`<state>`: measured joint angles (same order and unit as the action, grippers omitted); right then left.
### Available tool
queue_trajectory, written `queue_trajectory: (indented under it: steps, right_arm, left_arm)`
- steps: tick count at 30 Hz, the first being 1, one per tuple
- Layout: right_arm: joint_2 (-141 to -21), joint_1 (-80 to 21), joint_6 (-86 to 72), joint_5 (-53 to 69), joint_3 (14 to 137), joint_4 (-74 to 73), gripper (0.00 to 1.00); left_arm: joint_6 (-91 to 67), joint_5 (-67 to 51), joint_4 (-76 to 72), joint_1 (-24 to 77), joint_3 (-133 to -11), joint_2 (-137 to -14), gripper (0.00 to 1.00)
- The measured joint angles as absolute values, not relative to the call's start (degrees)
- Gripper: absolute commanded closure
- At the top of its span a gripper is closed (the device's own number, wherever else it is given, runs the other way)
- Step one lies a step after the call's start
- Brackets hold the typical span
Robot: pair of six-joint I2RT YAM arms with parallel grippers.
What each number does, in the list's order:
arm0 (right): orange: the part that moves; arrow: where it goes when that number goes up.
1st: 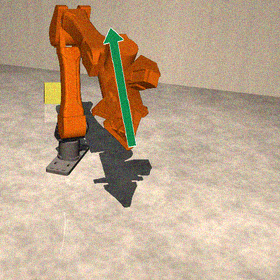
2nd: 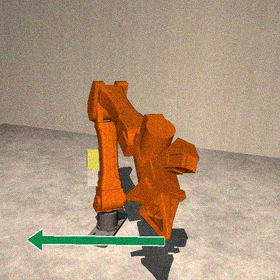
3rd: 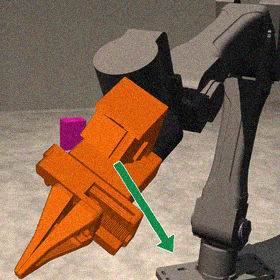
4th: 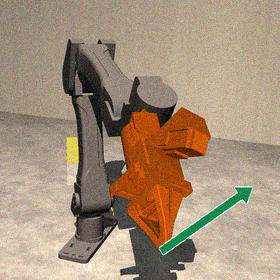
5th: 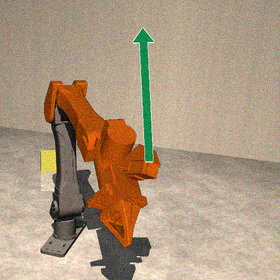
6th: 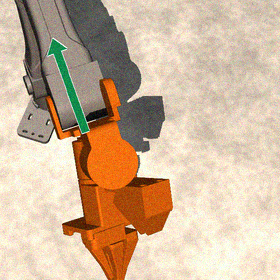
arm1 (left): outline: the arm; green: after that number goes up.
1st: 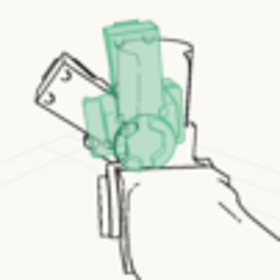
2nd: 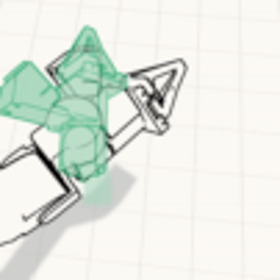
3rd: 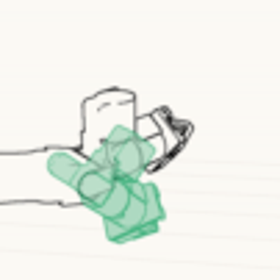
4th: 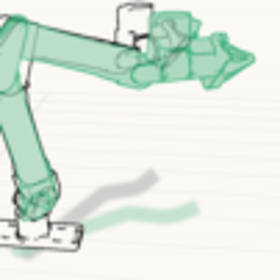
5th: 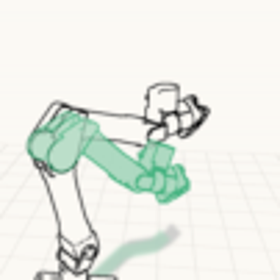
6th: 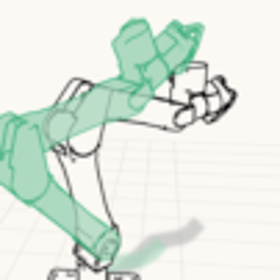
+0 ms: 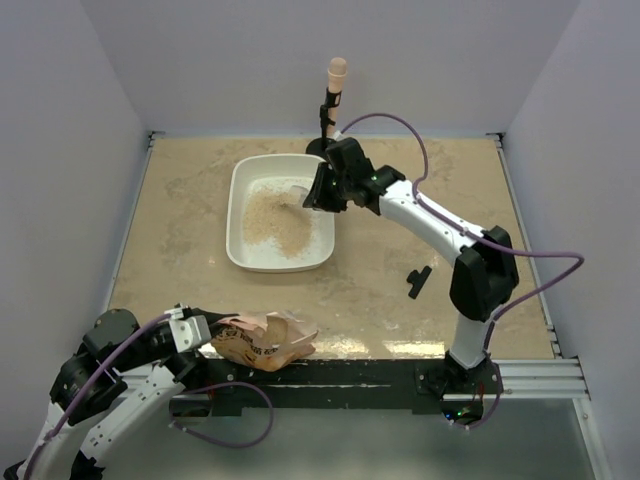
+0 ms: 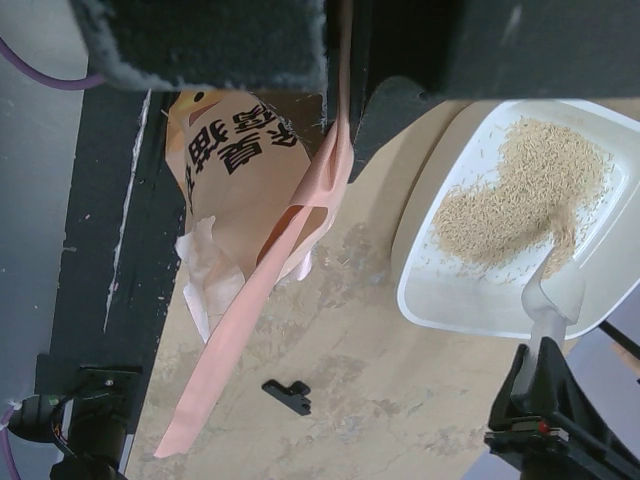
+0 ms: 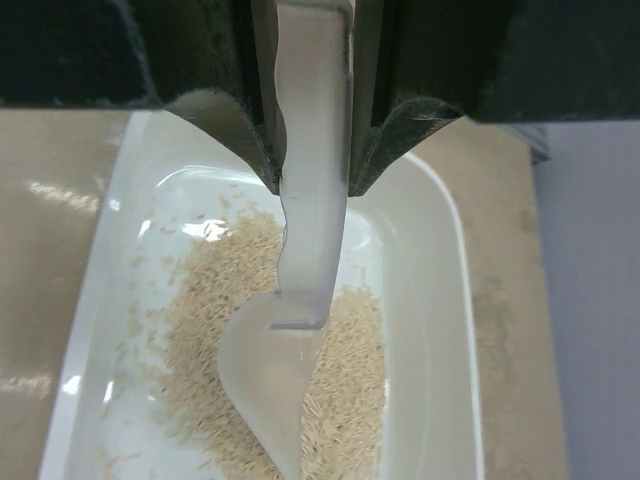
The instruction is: Fill the litter box with clean litter
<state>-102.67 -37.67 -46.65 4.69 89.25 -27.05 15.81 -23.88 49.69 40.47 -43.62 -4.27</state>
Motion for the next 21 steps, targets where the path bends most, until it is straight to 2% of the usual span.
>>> queue_trajectory:
  steps: [6,13,21]
  right_arm:
    - [-111.9,-37.2,-35.9,1.3,104.7,-42.1,1.0]
    - [-113.3,-37.5,-28.8,-0.1,107.9,-52.2,1.0]
    - [-111.5,-38.3,-26.8,-3.0,117.7,-57.9,1.0]
  left_arm:
    - [16.1,-24.0,49.9,40.5,-43.6,-4.0,1.0]
    - [16.3,-24.3,49.9,40.4,-43.6,-3.9,1.0]
    - [16.6,-24.2,49.9,40.5,-43.6,-4.0,1.0]
